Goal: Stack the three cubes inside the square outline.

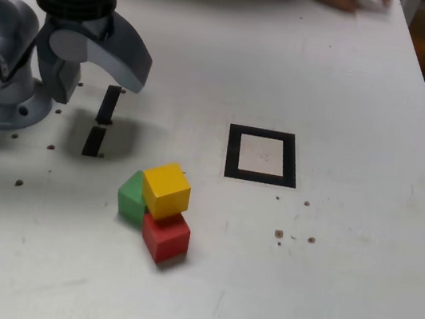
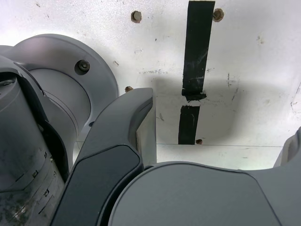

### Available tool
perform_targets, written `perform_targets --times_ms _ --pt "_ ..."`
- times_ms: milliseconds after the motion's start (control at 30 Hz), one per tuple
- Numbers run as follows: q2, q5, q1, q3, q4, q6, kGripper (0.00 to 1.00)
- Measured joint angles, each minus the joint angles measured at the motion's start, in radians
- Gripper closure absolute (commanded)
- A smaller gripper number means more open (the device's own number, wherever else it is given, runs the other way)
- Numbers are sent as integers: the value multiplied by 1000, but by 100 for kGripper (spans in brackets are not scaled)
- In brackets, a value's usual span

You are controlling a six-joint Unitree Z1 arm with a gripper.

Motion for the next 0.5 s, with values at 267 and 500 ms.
perform_targets --times_ms 267,500 --pt "-7 2 0 -24 52 -4 2" --pt "-38 47 -141 -240 317 -160 4"
